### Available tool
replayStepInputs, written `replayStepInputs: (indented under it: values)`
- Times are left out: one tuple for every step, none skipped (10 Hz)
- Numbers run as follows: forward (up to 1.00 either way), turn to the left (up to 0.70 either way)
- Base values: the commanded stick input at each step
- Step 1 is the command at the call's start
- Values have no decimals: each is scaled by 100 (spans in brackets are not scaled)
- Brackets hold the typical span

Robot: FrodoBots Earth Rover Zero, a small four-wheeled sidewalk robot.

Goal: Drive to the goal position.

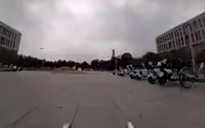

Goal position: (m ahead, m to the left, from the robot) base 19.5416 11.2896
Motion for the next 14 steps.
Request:
replayStepInputs:
  values:
    - [70, 0]
    - [70, 0]
    - [70, 0]
    - [70, 0]
    - [70, 0]
    - [70, 0]
    - [70, 0]
    - [70, 0]
    - [70, 0]
    - [70, 0]
    - [70, 0]
    - [70, 0]
    - [70, 0]
    - [70, 0]
